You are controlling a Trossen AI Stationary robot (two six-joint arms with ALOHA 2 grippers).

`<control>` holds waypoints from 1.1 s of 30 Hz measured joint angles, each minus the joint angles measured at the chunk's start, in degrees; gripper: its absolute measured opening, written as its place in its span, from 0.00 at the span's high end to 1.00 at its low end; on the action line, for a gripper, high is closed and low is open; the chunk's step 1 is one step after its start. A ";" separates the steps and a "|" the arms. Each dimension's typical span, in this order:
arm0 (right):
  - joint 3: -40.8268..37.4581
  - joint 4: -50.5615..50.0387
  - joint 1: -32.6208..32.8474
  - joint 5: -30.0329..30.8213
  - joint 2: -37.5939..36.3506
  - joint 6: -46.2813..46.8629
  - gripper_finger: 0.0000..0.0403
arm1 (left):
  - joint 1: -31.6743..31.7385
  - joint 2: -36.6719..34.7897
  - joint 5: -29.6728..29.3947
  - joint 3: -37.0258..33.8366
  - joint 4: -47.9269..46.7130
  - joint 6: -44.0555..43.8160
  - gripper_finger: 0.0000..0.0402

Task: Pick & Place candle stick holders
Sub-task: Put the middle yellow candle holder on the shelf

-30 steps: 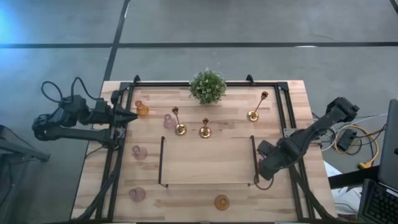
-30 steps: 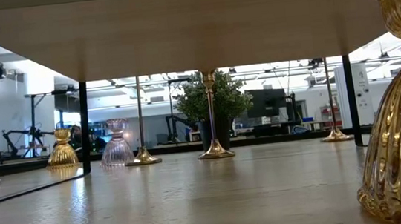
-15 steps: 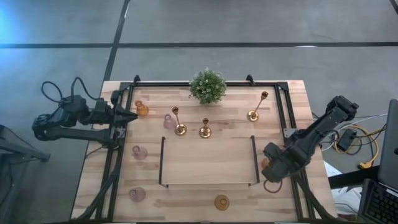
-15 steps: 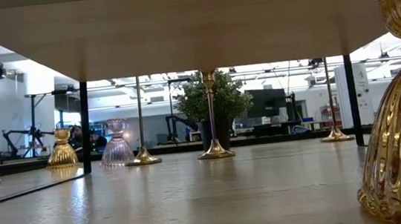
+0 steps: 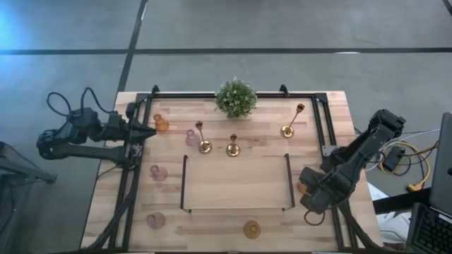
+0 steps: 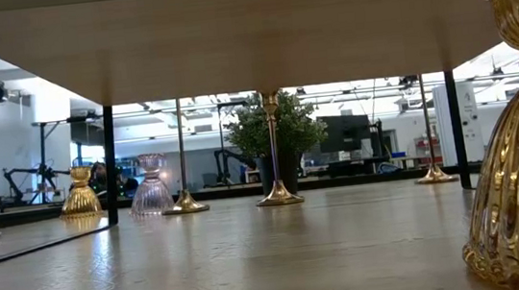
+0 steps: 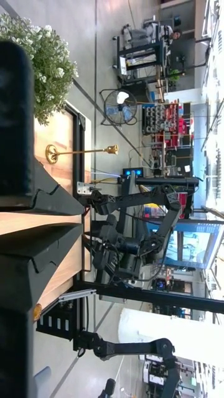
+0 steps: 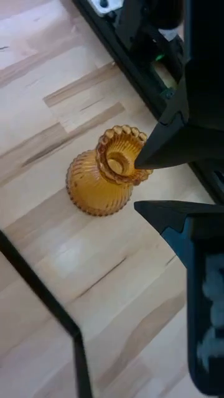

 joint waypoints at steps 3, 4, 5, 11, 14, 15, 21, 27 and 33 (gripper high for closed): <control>-0.22 -0.02 0.33 -0.06 0.77 -1.47 0.79 | 0.01 0.01 -0.01 -0.02 0.00 -0.01 0.91; -0.35 0.01 0.40 -0.04 0.92 -1.66 0.79 | -0.01 0.01 -0.01 -0.02 0.00 -0.01 0.91; -0.55 0.01 0.46 -0.05 0.99 -1.74 0.79 | -0.01 0.01 0.00 -0.01 0.00 -0.01 0.91; -3.16 1.34 0.44 -0.14 0.66 -1.60 0.82 | -0.01 0.01 -0.01 -0.02 0.00 0.01 0.91; -4.34 3.08 0.44 -0.16 0.51 -1.69 0.84 | 0.01 0.01 -0.01 -0.02 0.00 0.01 0.91; -4.58 3.17 0.46 -0.21 0.51 -1.64 0.84 | -0.01 0.01 -0.01 -0.02 0.00 0.01 0.91; -6.82 4.50 0.44 -0.76 0.43 -2.18 0.88 | 0.01 0.01 -0.01 0.00 0.00 0.01 0.91; -7.95 4.76 0.42 -3.12 -0.21 -2.58 0.95 | 0.00 0.00 -0.01 -0.01 0.00 0.00 0.91; -3.74 1.40 0.44 -3.82 -2.96 -3.08 0.97 | -0.01 0.00 0.00 -0.01 0.00 0.00 0.91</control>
